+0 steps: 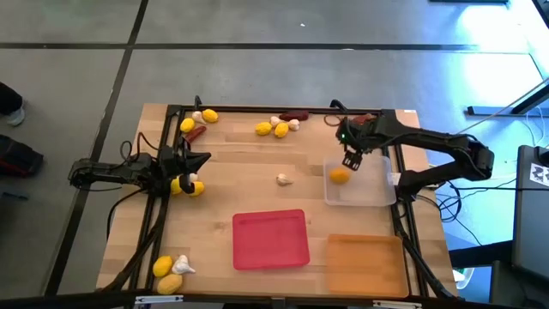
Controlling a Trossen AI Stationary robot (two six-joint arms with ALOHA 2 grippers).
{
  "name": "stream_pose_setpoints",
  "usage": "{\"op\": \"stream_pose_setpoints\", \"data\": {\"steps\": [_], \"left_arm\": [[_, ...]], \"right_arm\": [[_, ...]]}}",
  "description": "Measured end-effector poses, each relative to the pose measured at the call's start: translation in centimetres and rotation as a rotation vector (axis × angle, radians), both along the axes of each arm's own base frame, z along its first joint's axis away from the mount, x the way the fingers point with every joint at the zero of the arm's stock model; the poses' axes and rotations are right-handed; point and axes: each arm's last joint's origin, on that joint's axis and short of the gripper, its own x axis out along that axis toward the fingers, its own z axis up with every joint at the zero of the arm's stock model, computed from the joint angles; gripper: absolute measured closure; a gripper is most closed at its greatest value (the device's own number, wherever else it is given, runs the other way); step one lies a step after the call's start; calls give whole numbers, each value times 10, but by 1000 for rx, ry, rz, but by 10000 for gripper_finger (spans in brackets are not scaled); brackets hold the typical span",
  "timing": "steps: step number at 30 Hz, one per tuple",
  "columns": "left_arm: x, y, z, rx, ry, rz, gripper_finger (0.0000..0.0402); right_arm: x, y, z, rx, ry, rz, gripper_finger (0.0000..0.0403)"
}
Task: Sort produce into baskets
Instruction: Put the yellow lemon into the transparent bin
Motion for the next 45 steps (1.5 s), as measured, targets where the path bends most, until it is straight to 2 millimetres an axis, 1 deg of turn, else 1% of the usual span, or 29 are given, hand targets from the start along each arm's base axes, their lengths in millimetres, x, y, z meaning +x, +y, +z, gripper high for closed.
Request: {"op": "stream_pose_setpoints", "data": {"steps": [8, 13, 18, 22, 25, 31, 36, 45], "left_arm": [[0, 0, 0, 4, 2, 1, 394], [0, 0, 0, 5, 1, 1, 394], [0, 0, 0, 5, 2, 1, 394], [0, 0, 0, 5, 2, 1, 394], [0, 0, 0, 5, 7, 1, 394], [1, 0, -4, -3, 37, -1, 394], [1, 0, -4, -3, 44, -2, 394], [1, 0, -5, -2, 52, -1, 394]], "right_arm": [[-24, -39, 1, -39, 31, -154, 160], [-35, -52, 1, -26, 38, -202, 170], [-40, -63, -1, -17, 9, -246, 169], [-41, -74, -12, 41, 40, -265, 157], [-42, -83, -22, 42, 102, -293, 141], [-46, -97, -39, 103, 166, -344, 116], [-48, -106, -52, 139, 207, -371, 112], [-43, -114, -70, 170, 243, -377, 111]]}}
